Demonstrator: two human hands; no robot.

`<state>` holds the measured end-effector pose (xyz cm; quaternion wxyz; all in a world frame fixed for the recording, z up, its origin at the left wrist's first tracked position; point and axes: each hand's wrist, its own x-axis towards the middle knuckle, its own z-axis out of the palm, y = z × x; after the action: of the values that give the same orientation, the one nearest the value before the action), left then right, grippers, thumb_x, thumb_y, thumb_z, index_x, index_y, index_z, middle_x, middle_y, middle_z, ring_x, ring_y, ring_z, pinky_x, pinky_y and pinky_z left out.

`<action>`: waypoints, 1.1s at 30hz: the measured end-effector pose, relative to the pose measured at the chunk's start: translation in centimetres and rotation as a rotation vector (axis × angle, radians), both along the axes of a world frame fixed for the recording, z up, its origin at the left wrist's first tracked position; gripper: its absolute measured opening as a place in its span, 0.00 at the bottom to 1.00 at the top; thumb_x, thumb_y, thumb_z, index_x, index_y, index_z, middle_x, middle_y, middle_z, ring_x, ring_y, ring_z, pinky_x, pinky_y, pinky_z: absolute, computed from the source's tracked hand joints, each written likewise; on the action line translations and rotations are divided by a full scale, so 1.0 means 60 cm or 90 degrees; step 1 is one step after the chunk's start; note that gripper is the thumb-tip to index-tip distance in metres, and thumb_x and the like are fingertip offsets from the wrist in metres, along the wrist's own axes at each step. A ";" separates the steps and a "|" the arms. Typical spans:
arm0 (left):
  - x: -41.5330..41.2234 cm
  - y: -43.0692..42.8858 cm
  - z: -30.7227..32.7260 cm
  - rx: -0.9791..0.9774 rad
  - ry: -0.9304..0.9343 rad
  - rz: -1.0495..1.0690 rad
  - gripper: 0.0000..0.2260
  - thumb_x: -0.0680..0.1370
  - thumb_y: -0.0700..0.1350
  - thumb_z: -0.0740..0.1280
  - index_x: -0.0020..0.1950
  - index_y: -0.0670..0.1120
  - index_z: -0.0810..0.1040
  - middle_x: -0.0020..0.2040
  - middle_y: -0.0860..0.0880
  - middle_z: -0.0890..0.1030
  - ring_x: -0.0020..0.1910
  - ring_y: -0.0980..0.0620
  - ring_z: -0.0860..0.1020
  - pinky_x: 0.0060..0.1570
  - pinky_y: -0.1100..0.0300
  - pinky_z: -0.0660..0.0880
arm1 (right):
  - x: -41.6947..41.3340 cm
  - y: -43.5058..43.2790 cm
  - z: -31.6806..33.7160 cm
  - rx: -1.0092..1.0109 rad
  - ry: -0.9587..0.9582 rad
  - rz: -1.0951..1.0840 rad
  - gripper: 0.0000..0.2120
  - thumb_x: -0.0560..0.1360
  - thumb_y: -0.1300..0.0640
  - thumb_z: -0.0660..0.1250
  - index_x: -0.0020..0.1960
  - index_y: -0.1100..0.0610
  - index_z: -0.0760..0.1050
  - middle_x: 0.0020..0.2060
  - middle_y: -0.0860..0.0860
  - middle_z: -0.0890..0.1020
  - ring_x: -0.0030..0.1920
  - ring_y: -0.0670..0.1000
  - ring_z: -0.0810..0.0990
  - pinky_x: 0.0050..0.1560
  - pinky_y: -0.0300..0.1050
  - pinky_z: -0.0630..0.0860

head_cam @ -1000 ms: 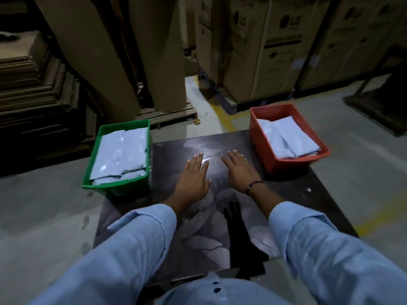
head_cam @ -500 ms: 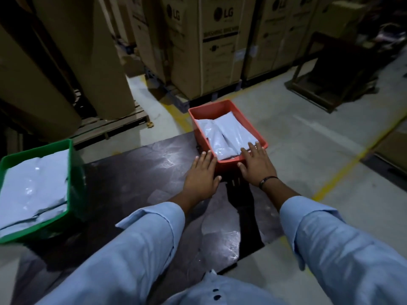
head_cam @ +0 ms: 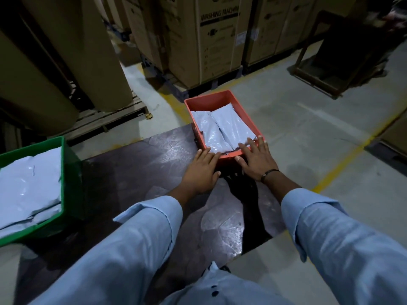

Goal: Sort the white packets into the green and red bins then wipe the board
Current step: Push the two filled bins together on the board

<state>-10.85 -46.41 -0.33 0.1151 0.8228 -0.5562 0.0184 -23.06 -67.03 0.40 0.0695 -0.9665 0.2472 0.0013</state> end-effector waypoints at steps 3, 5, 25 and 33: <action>0.013 0.029 0.004 0.003 -0.013 0.003 0.31 0.80 0.54 0.64 0.80 0.43 0.63 0.74 0.41 0.71 0.78 0.40 0.63 0.80 0.46 0.53 | 0.013 0.024 0.002 0.000 0.011 0.013 0.39 0.74 0.31 0.40 0.79 0.47 0.59 0.80 0.58 0.57 0.79 0.66 0.47 0.78 0.63 0.43; 0.019 0.053 0.005 0.003 -0.019 0.010 0.31 0.80 0.54 0.64 0.80 0.43 0.63 0.74 0.40 0.71 0.78 0.40 0.63 0.80 0.46 0.53 | 0.024 0.047 0.006 -0.004 0.021 0.020 0.36 0.77 0.32 0.43 0.80 0.47 0.58 0.80 0.58 0.55 0.79 0.66 0.45 0.78 0.63 0.42; 0.074 0.492 0.009 0.079 -0.090 0.159 0.33 0.79 0.55 0.64 0.80 0.42 0.62 0.73 0.41 0.73 0.77 0.40 0.64 0.81 0.44 0.49 | 0.166 0.455 -0.002 0.010 0.014 0.179 0.32 0.80 0.35 0.47 0.79 0.48 0.58 0.79 0.58 0.59 0.79 0.68 0.46 0.77 0.67 0.41; 0.076 0.603 0.011 0.113 -0.109 0.232 0.33 0.80 0.57 0.62 0.81 0.42 0.62 0.75 0.41 0.71 0.79 0.39 0.61 0.81 0.43 0.48 | 0.194 0.575 -0.002 0.008 0.005 0.203 0.29 0.81 0.38 0.52 0.79 0.48 0.58 0.79 0.58 0.60 0.78 0.70 0.47 0.77 0.67 0.41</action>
<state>-6.31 -10.25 0.32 -0.0105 0.9120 -0.4057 0.0601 -11.42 -32.53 0.31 0.0734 -0.9930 0.0908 0.0173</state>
